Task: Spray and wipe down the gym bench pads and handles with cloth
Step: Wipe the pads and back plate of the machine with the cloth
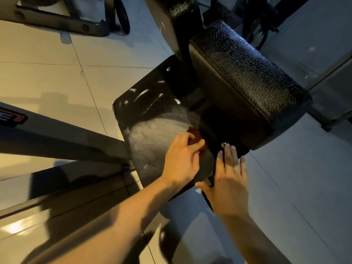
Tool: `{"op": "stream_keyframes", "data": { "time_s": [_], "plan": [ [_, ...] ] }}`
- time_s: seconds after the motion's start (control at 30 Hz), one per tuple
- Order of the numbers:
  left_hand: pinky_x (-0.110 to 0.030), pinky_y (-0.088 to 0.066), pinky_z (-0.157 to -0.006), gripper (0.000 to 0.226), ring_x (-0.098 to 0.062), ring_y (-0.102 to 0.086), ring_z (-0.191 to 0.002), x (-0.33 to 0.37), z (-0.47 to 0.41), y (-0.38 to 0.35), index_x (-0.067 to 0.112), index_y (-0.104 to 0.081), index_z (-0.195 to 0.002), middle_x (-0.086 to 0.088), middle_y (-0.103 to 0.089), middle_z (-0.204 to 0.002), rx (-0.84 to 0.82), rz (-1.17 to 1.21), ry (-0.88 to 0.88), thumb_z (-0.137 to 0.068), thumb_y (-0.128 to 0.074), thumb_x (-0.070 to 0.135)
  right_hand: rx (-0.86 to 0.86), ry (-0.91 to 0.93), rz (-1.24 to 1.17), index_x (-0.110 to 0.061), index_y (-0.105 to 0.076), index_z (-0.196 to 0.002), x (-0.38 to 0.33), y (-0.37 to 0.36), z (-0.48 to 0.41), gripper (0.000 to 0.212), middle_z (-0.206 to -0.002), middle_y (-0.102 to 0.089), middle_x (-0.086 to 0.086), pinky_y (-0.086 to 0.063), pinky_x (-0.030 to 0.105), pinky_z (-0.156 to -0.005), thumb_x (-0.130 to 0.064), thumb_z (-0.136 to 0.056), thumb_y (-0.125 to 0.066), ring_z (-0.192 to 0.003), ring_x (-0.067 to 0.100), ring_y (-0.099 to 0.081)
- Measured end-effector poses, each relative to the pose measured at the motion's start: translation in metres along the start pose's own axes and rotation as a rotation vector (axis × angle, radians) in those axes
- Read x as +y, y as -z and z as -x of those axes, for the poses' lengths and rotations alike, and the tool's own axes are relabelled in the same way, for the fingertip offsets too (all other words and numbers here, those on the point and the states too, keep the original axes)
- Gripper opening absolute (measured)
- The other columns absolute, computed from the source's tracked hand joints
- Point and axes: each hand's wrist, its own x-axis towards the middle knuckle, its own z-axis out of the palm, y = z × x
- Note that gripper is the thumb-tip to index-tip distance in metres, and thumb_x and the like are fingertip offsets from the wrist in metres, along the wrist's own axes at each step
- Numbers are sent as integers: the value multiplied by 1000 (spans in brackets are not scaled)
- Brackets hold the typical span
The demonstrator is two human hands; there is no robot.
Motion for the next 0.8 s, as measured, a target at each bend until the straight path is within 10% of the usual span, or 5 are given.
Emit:
{"op": "stream_keyframes", "data": {
  "time_s": [0.1,0.33,0.57,0.8],
  "plan": [
    [-39,-46,-93,41,-28,-51,-115,-28,-16,7,24,-68,-133,-8,-54,-130,-44,-80,-189,-93,-64,19,-2,-7,6,0,-38,-153,1,0,0,117,-165,-24,20,-19,54,-125,-73,-70,-75,-155,34,-18],
    [-38,-43,-104,37,-28,-48,-121,-65,-64,26,22,-67,-135,-5,-53,-133,119,-83,371,-98,-61,19,13,-12,-5,-1,-40,-153,0,-2,1,114,-164,-27,19,-19,54,-123,-77,-71,-65,-154,35,-19],
    [-31,-43,-98,48,-23,-51,-119,4,-41,0,20,-64,-137,-5,-58,-130,-13,48,-151,-90,-67,13,3,-14,13,1,-44,-150,1,2,-3,117,-163,-30,20,-16,52,-125,-72,-66,-78,-154,33,-22],
    [-34,-42,-101,47,-28,-54,-116,-49,-77,17,14,-61,-142,-6,-60,-127,131,-5,255,-95,-64,16,-1,-17,-20,-2,-40,-153,-1,1,0,113,-165,-26,17,-18,52,-125,-75,-71,-69,-155,32,-15]
  ]
}}
